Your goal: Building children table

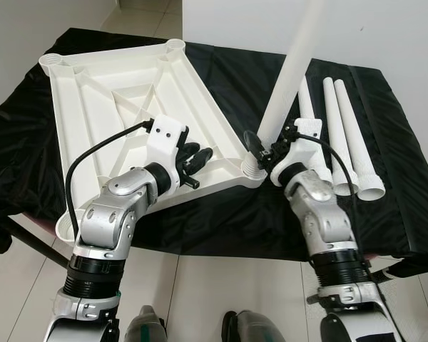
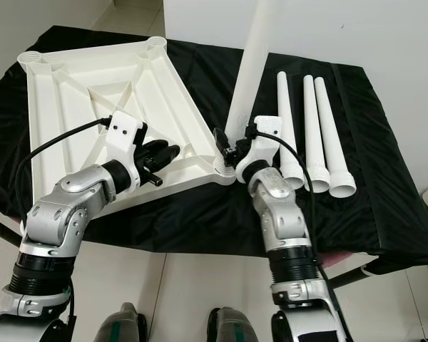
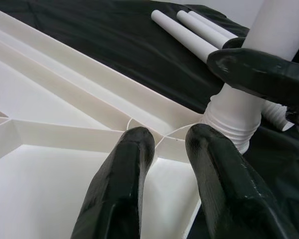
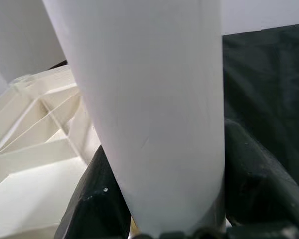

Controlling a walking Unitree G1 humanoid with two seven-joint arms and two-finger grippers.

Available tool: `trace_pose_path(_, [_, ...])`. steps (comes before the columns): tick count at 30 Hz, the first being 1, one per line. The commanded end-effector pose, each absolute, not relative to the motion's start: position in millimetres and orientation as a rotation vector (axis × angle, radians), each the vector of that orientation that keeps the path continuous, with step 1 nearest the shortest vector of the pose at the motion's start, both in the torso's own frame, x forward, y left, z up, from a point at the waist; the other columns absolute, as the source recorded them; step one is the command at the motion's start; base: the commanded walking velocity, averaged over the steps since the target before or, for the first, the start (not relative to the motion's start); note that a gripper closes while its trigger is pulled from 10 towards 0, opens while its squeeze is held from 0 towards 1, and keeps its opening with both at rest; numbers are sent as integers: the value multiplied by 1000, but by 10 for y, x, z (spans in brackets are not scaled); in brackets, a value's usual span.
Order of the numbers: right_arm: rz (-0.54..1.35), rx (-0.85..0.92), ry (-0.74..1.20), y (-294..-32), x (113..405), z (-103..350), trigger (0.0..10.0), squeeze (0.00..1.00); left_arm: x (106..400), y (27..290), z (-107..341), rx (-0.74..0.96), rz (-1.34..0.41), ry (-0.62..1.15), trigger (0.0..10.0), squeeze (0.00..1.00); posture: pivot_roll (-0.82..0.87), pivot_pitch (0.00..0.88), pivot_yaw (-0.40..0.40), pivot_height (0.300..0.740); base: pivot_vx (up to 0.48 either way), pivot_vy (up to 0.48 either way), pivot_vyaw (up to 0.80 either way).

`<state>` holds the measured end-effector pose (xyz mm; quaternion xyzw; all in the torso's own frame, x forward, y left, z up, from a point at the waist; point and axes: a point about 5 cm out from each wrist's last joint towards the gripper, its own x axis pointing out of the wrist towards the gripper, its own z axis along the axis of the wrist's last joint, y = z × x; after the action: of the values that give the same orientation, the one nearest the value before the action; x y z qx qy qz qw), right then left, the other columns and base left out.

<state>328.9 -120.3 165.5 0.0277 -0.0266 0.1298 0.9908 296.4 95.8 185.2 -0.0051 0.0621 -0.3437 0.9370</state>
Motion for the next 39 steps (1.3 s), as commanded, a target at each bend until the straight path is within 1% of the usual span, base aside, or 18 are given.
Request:
trace_pose_path(1, [177,32,50,-1265,3281,1419,10000,0,2981,1004,1827,-7,-614,144,10000,0,8,45,-47,740,0,0,0])
trace_pose_path(2, [163,28,50,-1248,3281,1413,10000,0,2981,1007,1828,-8,-613,144,10000,0,8,45,-47,740,0,0,0])
trace_pose_path(3, [107,32,49,-1239,3285,1399,10000,0,2981,1009,1828,-8,-611,143,10000,0,9,45,-47,740,0,0,0])
trace_pose_path(5, [107,32,49,-1239,3285,1399,10000,0,2981,1009,1828,-8,-611,143,10000,0,9,45,-47,740,0,0,0])
trace_pose_path(6, [63,34,45,-1235,3284,1390,10000,0,2980,1009,1828,-7,-609,143,10000,0,14,45,-48,740,0,0,0])
trace_pose_path(7, [63,34,45,-1235,3284,1390,10000,0,2980,1009,1828,-7,-609,143,10000,0,14,45,-48,740,0,0,0])
trace_pose_path(9, [-10,39,44,-1174,3272,1351,10000,0,2977,1016,1834,-8,-605,141,10000,0,17,47,-46,740,0,0,0])
trace_pose_path(13, [-30,37,35,-1148,3262,1343,10000,0,2975,1019,1835,-9,-604,141,10000,0,19,47,-46,740,0,0,0])
trace_pose_path(15, [-87,58,28,-1139,3247,1328,10000,0,2973,1025,1838,-9,-603,141,10000,0,24,49,-45,740,0,0,0])
trace_pose_path(19, [-101,81,18,-1142,3251,1332,10000,0,2973,1027,1839,-8,-601,141,10000,0,24,48,-46,740,0,0,0])
trace_pose_path(24, [-74,109,15,-1122,3253,1337,10000,0,2971,1026,1838,-11,-600,141,10000,0,24,49,-47,740,0,0,0])
trace_pose_path(25, [-12,142,1,-1078,3244,1361,10000,1000,2968,1019,1838,-14,-601,141,10000,0,23,48,-47,740,0,0,0])
trace_pose_path(32, [70,155,-84,-1038,3224,1463,10000,1000,2964,987,1837,-23,-607,140,10000,0,19,45,-49,740,0,0,0])
trace_pose_path(36, [140,149,-107,-1100,3259,1499,10000,1000,2969,965,1835,-32,-609,139,10000,0,15,41,-55,740,0,0,0])
trace_pose_path(39, [152,133,-118,-1149,3281,1529,10000,1000,2969,962,1839,-37,-609,138,10000,0,15,41,-56,740,0,0,0])
